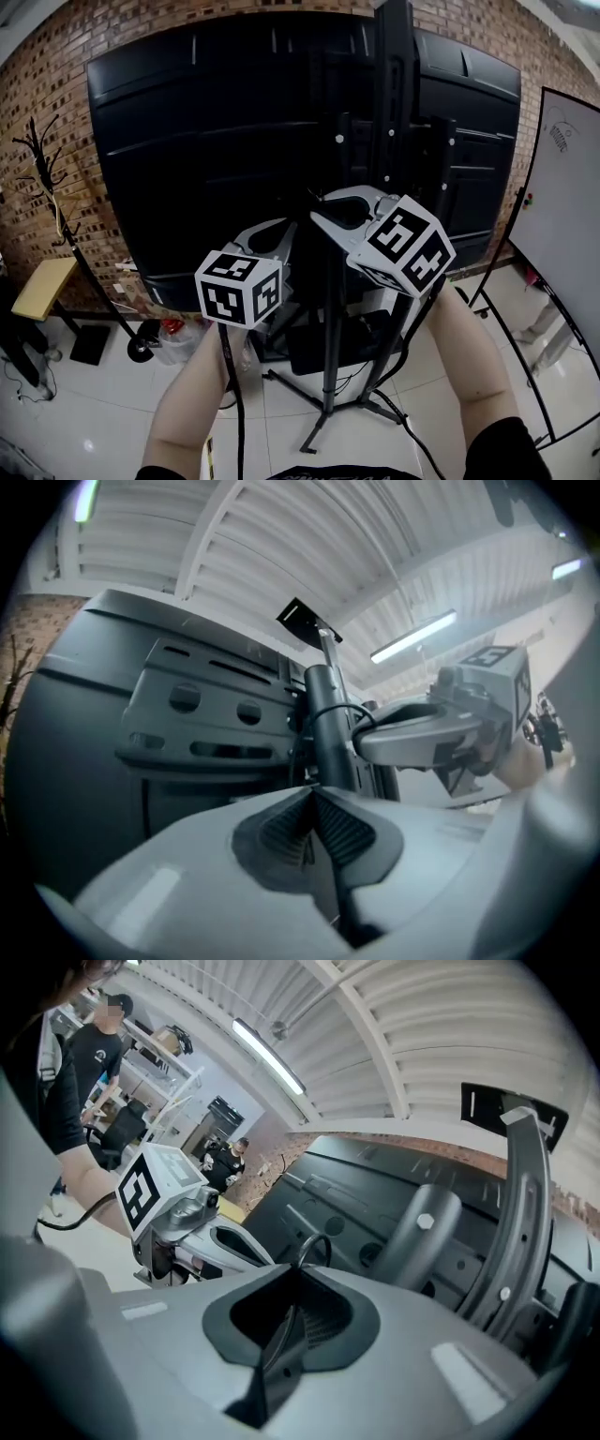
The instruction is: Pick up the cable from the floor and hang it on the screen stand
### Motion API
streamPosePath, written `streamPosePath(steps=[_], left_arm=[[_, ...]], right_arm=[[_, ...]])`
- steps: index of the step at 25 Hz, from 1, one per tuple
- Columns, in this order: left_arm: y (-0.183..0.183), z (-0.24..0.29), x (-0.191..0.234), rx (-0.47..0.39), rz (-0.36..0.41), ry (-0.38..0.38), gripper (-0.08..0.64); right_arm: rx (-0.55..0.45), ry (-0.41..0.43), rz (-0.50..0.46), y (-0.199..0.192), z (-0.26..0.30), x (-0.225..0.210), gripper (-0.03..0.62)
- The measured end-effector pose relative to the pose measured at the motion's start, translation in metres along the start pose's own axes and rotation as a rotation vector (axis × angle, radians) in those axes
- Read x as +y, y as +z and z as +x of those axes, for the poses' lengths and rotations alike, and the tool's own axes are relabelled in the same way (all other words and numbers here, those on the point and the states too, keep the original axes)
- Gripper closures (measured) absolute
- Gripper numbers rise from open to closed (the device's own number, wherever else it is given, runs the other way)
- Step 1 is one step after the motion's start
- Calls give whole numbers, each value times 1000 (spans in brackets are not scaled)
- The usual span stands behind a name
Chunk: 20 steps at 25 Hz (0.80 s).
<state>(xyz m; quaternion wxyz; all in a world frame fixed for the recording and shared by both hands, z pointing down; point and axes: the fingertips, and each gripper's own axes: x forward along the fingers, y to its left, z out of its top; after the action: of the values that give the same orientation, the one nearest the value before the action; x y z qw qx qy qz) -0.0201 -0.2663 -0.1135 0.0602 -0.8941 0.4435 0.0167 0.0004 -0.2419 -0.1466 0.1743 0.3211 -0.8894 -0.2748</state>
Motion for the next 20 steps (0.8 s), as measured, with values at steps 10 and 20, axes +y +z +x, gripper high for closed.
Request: streamPosePath(steps=[10, 20], left_arm=[[77, 20, 2, -95, 73, -8, 555], [111, 36, 7, -110, 92, 1, 555]], right_arm=[[-79, -123, -32, 60, -19, -64, 568], [-99, -206, 36, 92, -34, -130, 568]])
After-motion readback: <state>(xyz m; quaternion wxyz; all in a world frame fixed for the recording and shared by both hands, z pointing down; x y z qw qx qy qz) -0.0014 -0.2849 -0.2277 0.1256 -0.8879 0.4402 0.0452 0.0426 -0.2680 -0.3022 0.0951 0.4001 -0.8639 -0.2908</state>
